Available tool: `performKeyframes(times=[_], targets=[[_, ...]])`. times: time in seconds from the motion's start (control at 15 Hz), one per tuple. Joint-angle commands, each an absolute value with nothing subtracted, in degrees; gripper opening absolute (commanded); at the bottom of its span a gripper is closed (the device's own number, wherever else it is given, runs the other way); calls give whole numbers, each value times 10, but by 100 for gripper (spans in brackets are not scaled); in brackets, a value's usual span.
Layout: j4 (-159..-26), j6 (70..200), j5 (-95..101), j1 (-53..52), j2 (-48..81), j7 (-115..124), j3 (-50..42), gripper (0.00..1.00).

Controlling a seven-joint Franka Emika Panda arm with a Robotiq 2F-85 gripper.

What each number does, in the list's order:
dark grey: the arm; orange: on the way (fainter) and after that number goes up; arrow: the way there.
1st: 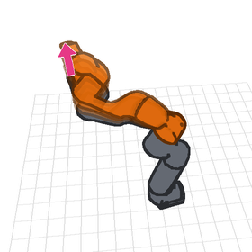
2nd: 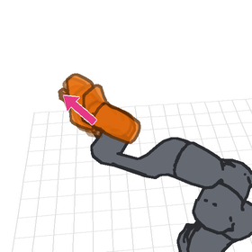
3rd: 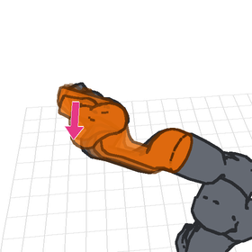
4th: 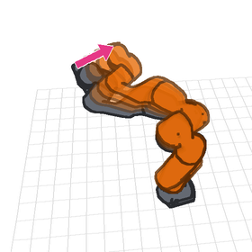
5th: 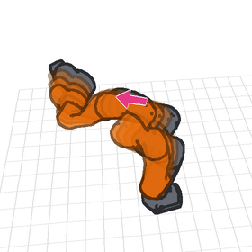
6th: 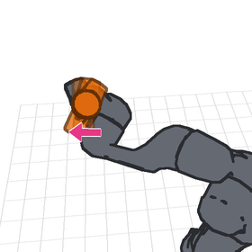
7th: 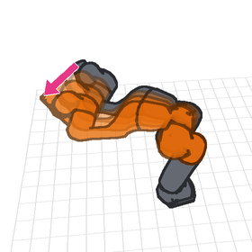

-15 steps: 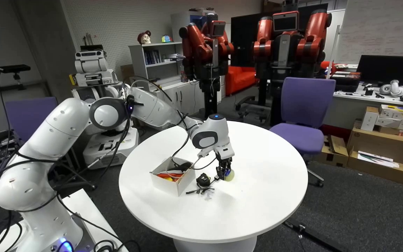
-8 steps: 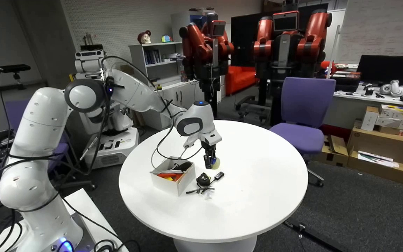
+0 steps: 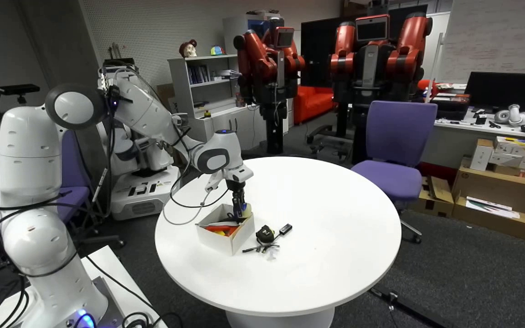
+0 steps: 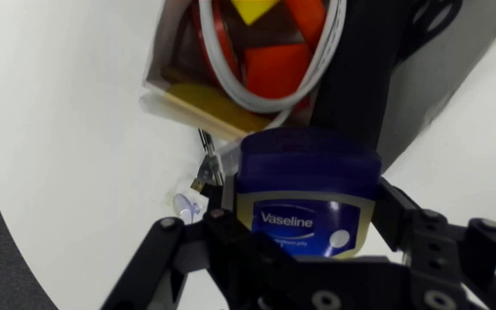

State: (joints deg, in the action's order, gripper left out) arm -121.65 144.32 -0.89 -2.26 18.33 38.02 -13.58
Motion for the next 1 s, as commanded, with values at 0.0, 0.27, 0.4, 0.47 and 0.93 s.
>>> performKeyframes(times=[0.0,0.27,0.4,0.47,0.93], targets=[[-1297,1483,38,-47,129,413,-124,53],[-1318,1517,86,-71,137,466,-114,53],[-1320,1515,107,-79,142,488,-114,94],[-1321,1512,111,-78,140,492,-113,96],[-1315,1456,49,-13,97,384,-103,100]])
